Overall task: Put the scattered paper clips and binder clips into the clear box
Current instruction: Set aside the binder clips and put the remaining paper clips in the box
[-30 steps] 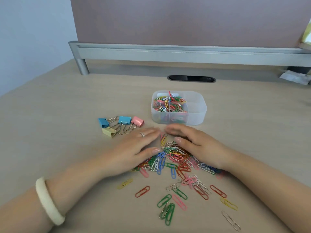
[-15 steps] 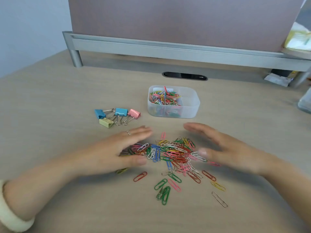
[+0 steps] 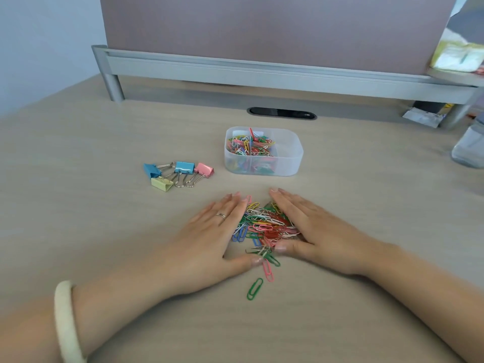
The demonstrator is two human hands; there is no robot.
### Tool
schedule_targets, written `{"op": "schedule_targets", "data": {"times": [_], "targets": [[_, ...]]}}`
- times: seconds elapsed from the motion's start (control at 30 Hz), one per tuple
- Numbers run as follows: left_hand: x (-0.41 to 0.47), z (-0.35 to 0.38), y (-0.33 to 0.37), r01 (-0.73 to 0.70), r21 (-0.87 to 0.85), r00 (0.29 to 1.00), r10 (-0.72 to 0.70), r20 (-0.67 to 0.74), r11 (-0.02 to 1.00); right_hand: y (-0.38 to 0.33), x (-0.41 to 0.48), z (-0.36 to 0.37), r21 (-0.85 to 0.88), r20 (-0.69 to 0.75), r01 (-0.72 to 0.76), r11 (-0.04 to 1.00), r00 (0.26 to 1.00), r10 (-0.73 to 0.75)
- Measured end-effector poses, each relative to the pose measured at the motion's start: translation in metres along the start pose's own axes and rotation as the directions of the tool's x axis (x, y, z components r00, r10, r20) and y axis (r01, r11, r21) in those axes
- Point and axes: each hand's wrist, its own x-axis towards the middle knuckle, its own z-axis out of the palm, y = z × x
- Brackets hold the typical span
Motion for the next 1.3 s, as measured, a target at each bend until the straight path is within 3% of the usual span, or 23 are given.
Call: {"op": "schedule_targets", "data": {"times": [0.13,0.2,0.33,0.53,0.63,0.7,0.8,0.93,1.07,1.2,1.3], "targets": [[0.005,-0.011,-0.005,-0.030,-0.103,0.999,0.031,0.011,0.994,0.002,-0.007,-0.010,0.343,0.007,-0.046,0.938,0.999,0.047],[-0.005,-0.016,-0.006,-0.030,-0.126,0.998,0.038,0.056,0.992,0.002,-0.017,-0.013,0.318,0.017,-0.054,0.946,0.999,0.052],[-0.016,-0.009,0.004,-0.003,0.004,0.997,0.002,0.074,1.000,-0.001,-0.023,-0.006,0.198,0.034,-0.029,0.980,0.999,0.022],[0.015,0.005,0.002,0.032,0.013,0.996,-0.031,-0.087,0.999,0.007,-0.004,-0.010,0.263,0.035,-0.049,0.964,0.999,0.042],[0.031,0.000,0.001,-0.018,-0.015,0.999,0.018,-0.039,1.000,0.007,0.002,-0.011,0.364,0.054,-0.049,0.930,0.998,0.031],[0.030,-0.008,-0.004,-0.045,-0.142,0.999,0.043,-0.020,0.989,0.012,-0.002,-0.014,0.442,0.036,-0.081,0.893,0.997,0.072],[0.014,-0.026,-0.021,-0.055,-0.256,0.998,0.054,-0.013,0.965,0.021,-0.013,-0.018,0.314,0.048,-0.110,0.943,0.994,0.100],[-0.005,-0.033,-0.040,-0.040,-0.020,0.987,0.042,0.155,0.999,0.017,-0.020,-0.017,0.097,0.163,-0.106,0.990,0.983,0.089],[-0.004,-0.018,-0.039,-0.073,0.130,0.987,0.053,0.153,0.989,0.004,-0.007,-0.010,-0.028,0.121,-0.061,0.998,0.991,0.064],[0.012,-0.013,-0.029,-0.061,0.153,0.994,0.045,0.104,0.986,-0.005,0.012,-0.006,-0.078,0.081,-0.014,0.997,0.996,0.021],[0.019,-0.015,-0.029,-0.069,0.077,0.994,0.062,0.086,0.995,-0.001,0.017,-0.011,-0.016,0.057,-0.008,1.000,0.998,0.009]]}}
